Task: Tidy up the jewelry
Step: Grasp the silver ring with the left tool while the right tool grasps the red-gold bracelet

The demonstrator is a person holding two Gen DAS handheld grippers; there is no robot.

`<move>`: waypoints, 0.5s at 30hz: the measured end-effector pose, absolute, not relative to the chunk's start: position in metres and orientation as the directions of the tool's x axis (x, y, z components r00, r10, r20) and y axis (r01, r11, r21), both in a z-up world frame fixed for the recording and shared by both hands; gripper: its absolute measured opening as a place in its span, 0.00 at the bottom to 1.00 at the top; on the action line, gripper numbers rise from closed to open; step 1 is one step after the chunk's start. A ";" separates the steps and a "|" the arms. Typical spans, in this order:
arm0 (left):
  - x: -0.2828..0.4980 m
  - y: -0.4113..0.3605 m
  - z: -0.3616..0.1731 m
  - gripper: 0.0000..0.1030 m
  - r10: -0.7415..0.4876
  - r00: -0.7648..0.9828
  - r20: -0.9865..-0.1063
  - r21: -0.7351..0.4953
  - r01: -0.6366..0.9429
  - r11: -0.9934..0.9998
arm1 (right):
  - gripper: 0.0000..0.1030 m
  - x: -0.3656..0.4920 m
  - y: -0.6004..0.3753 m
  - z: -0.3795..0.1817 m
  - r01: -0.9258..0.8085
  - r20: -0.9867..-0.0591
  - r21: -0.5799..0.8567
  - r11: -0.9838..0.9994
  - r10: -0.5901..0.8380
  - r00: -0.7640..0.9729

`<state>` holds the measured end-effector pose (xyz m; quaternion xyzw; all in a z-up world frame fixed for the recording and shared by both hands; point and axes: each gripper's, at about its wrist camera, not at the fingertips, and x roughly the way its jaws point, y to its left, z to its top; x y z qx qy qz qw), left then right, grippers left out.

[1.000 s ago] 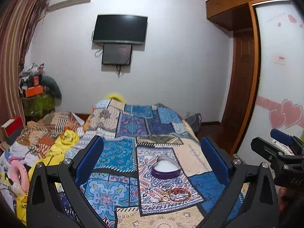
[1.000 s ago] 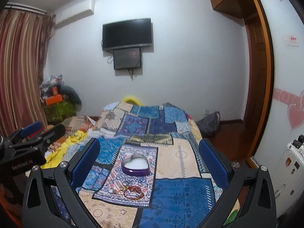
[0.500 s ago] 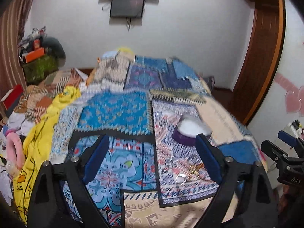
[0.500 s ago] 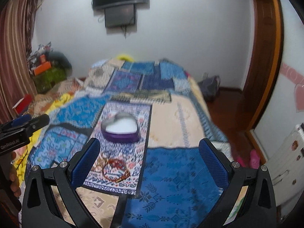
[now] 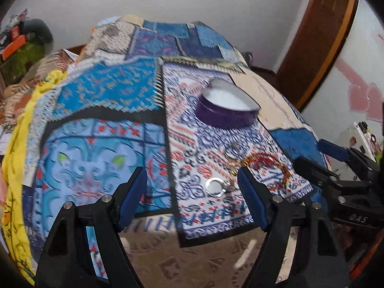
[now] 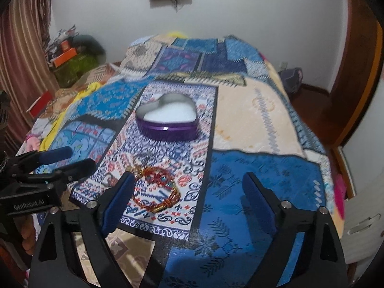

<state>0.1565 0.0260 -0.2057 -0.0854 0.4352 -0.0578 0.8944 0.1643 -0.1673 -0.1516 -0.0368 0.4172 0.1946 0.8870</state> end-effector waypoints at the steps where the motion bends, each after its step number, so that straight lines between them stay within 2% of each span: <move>1: 0.158 0.025 -0.208 0.75 -0.188 0.606 -0.772 -0.210 0.036 0.977 | 0.82 0.166 -0.166 -0.154 -0.378 -0.761 0.096 0.921 0.313 0.569; 3: 0.159 0.022 -0.211 0.74 -0.201 0.595 -0.778 -0.218 0.045 0.975 | 0.80 0.170 -0.165 -0.160 -0.379 -0.774 0.091 0.921 0.305 0.555; 5: 0.159 0.019 -0.216 0.70 -0.213 0.583 -0.784 -0.224 0.054 0.973 | 0.69 0.172 -0.163 -0.165 -0.390 -0.785 0.105 0.915 0.317 0.532; 9: 0.163 0.016 -0.223 0.58 -0.236 0.556 -0.797 -0.241 0.066 0.968 | 0.56 0.173 -0.160 -0.172 -0.405 -0.803 0.115 0.907 0.325 0.500; 11: 0.164 0.014 -0.227 0.53 -0.252 0.543 -0.801 -0.254 0.073 0.964 | 0.47 0.171 -0.160 -0.172 -0.412 -0.805 0.106 0.905 0.322 0.499; 15: 0.165 0.015 -0.228 0.51 -0.287 0.541 -0.790 -0.290 0.083 0.954 | 0.36 0.168 -0.158 -0.175 -0.440 -0.816 0.105 0.892 0.330 0.475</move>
